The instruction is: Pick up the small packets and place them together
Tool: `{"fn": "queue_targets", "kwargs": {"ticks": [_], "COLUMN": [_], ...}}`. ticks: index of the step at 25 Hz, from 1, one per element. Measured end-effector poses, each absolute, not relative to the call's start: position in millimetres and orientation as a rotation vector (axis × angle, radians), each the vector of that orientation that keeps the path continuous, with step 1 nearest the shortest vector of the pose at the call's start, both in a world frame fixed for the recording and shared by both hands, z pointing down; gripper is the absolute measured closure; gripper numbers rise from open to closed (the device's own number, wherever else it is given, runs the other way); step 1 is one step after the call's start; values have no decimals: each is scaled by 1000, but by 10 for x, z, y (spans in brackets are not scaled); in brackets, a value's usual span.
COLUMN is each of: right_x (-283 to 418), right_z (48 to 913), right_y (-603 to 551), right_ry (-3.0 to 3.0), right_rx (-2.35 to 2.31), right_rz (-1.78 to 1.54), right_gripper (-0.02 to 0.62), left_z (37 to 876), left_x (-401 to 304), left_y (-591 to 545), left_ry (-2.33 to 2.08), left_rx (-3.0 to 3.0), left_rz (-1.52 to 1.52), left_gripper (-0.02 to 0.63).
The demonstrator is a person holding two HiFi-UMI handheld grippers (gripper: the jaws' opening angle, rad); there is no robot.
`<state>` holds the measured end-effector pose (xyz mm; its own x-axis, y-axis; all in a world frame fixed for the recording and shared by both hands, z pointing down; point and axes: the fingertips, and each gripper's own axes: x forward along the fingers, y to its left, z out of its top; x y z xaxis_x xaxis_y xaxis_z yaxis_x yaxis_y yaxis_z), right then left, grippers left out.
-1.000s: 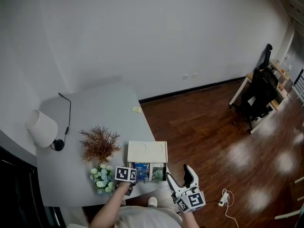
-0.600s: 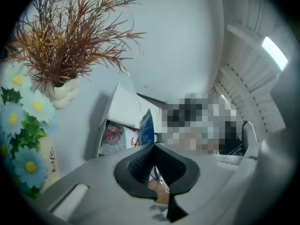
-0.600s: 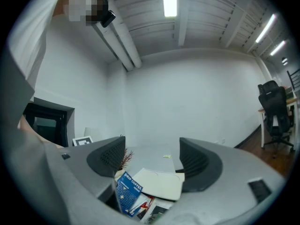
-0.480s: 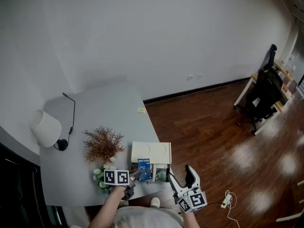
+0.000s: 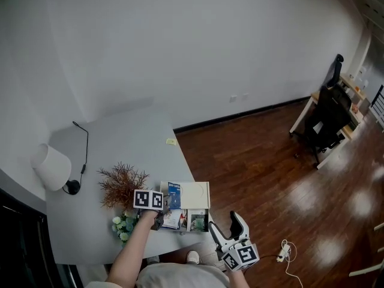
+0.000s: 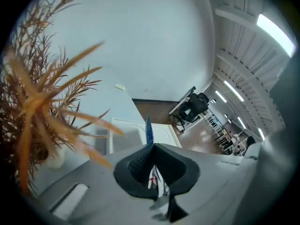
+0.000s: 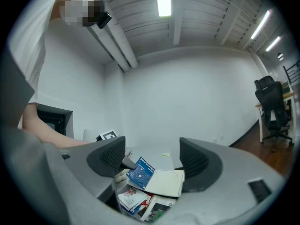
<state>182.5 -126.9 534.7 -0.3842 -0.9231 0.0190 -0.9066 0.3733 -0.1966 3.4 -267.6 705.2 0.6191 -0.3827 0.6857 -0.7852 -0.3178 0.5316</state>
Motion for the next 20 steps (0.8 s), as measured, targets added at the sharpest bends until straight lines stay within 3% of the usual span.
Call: {"fn": "queue_targets", "kwargs": {"ticks": [6,11,12,14,16,19,20], "right_x": [1944,1969,1966,1949,1912,1823,1785], "right_z": [5386,5392,5393,5399,5403,5383,5372], "right_y": [-1233,-1222,-1223,-1228,-1242,-1262,-1270], "right_ry": [2502,2496,2496,2498,2504,2518,2525], "right_rx": [-1721,-1723,-1722,-1717,-1707,-1680,-1667], "right_rz": [-285,-291,-291,-294,-298,-292,-288], "right_gripper": [239,239,240,239,240,239,239], "left_z": [7485,7555,7493,7421,7449,7316,7212], "left_x": [-220,-301,-276,-238,-245,-134,-77], "left_y": [-2866,-2877,-2857,-2799,-2803,-2698,-2637], "left_ry": [-1158,-1287,-1293,-1287,-1298,-1277,-1267], "left_rx": [1828,1801,1814,1837,1873,1959,2004], "left_rz": [938,1002,996,973,923,790,735], "left_gripper": [599,557,533,403,378,195,192]}}
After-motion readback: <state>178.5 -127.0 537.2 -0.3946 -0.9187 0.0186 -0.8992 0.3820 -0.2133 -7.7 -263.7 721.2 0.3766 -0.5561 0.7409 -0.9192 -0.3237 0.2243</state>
